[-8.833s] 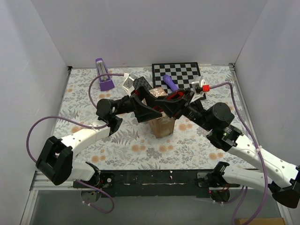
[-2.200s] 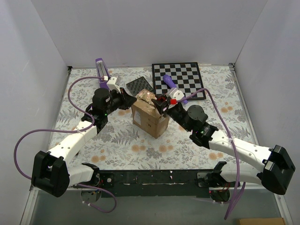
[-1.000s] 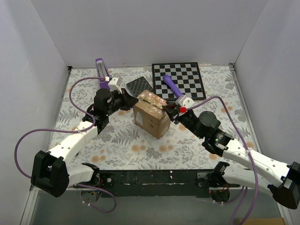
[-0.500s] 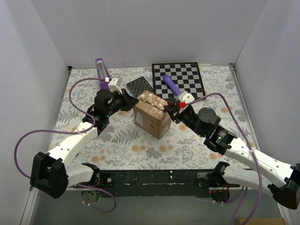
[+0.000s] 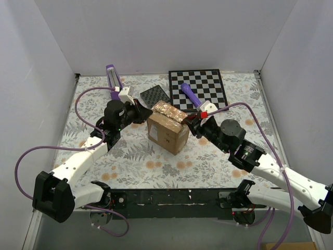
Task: Unpack the express box
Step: Cut the express box at the center of the board.
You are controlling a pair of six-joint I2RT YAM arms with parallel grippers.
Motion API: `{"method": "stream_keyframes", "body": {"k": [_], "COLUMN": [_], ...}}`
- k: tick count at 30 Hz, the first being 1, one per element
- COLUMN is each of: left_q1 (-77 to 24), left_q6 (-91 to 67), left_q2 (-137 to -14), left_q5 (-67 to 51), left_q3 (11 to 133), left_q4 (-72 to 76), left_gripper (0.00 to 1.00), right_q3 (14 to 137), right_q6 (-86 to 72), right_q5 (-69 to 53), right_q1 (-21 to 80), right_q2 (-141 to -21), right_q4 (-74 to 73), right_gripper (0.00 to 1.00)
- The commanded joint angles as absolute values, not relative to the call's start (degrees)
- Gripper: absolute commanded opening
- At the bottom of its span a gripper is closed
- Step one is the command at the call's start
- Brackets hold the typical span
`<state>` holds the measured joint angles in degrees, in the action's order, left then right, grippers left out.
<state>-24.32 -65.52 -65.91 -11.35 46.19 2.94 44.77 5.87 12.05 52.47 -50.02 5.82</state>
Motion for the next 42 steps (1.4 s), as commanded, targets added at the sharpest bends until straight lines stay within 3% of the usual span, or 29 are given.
{"method": "stream_keyframes", "body": {"k": [1, 42], "left_q1": [-22.15, -22.15], "left_q6": [-63.72, -63.63], "left_q2": [-63.02, -61.96], "left_q5": [2.81, 4.48], "left_q3": [45.70, 43.95], "left_q4": [2.99, 3.60], "left_gripper": [0.00, 0.00], "right_q3": [46.05, 47.55], "right_q6": [6.86, 6.06], "right_q5": [17.93, 19.34], "right_q1": [51.59, 51.59], "right_q2": [-47.64, -43.24], "right_q4": [-3.69, -14.59], "right_gripper": [0.01, 0.01]}}
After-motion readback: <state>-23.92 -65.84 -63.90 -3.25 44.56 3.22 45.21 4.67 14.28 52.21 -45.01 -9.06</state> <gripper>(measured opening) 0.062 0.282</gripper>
